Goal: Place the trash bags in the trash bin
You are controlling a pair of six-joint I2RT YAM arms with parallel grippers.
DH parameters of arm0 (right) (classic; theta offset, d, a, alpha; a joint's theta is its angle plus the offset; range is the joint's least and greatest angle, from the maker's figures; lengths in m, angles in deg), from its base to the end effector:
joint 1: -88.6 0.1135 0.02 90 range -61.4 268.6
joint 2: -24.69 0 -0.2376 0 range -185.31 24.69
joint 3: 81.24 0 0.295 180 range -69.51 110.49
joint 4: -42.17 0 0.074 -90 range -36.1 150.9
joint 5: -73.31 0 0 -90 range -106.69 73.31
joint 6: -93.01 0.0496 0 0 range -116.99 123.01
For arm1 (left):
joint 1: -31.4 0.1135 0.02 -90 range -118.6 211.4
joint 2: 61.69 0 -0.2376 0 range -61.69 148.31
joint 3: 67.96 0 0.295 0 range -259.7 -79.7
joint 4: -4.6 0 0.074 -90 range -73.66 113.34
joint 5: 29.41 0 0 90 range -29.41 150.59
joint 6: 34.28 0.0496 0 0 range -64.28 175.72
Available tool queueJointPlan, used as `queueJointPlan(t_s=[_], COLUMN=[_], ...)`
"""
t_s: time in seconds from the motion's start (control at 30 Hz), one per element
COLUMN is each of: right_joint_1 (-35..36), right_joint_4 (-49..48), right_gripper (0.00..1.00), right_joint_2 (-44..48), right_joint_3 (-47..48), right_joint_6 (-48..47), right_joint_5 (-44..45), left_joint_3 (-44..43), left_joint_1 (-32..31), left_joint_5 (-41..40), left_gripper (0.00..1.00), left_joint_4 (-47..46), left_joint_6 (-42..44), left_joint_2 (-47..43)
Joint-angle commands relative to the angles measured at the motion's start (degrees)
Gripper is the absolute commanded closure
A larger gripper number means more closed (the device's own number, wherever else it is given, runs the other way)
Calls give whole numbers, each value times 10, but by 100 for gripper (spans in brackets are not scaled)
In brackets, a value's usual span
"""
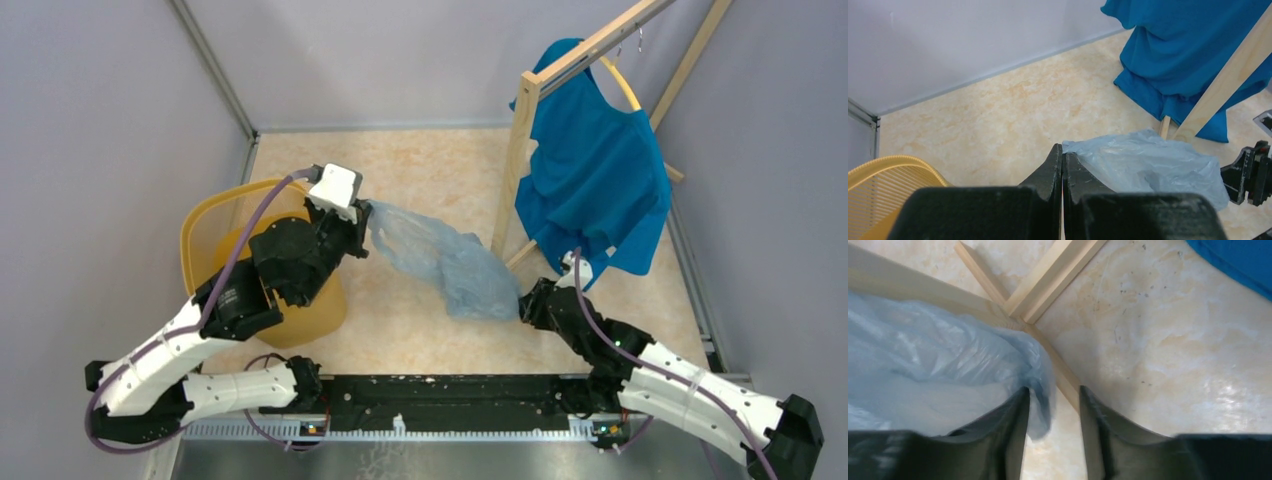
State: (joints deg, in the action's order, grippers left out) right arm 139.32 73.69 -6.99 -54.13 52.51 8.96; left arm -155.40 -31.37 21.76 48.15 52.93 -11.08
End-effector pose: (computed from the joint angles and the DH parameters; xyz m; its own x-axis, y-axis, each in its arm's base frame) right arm 0.1482 0.1473 0.1448 -0.6044 0.3437 -0.7187 -0.0258 0.8932 0.4489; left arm 0.1270 -0.1789 0.4608 -0.0733 0.0596 -0.9955 0.4047 0.9141 0.0249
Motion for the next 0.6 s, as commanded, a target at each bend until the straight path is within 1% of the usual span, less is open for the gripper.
queueJointPlan(t_s=[0.0,0.03,0.1,0.13,0.17,0.2,0.27,0.37,0.43,0.47,0.5,0.57], right_joint_1=[0,0,0,0,0,0,0,1,10,19,30,49], right_joint_4=[49,77,117,121,104,80,40,-42,-97,-109,-100,-64], right_gripper=[49,43,28,19,13,10,7,7,7,6,7,6], right_joint_2=[-9,-14,-19,-19,-17,-17,-29,-52,-66,-75,-86,-114], right_joint_3=[75,108,142,148,147,145,142,128,119,121,127,144], right_joint_6=[-54,-69,-91,-99,-117,-131,-128,-127,-132,-135,-138,-134], right_joint_5=[-20,-27,-47,-65,-99,-144,-209,-328,-376,-371,-346,-270], left_joint_3=[-7,-7,-3,2,4,4,-4,-23,-29,-30,-32,-33], left_joint_1=[1,1,0,0,1,1,1,1,1,1,1,1], left_joint_5=[12,13,17,20,25,31,40,55,64,67,69,71], left_gripper=[100,100,100,100,100,100,100,100,100,100,100,100], left_joint_4=[34,37,36,31,26,21,22,32,34,34,34,34], left_joint_6=[-31,-40,-51,-55,-60,-64,-81,-103,-106,-107,-107,-109], left_joint_2=[23,28,33,35,38,40,50,64,68,67,66,60])
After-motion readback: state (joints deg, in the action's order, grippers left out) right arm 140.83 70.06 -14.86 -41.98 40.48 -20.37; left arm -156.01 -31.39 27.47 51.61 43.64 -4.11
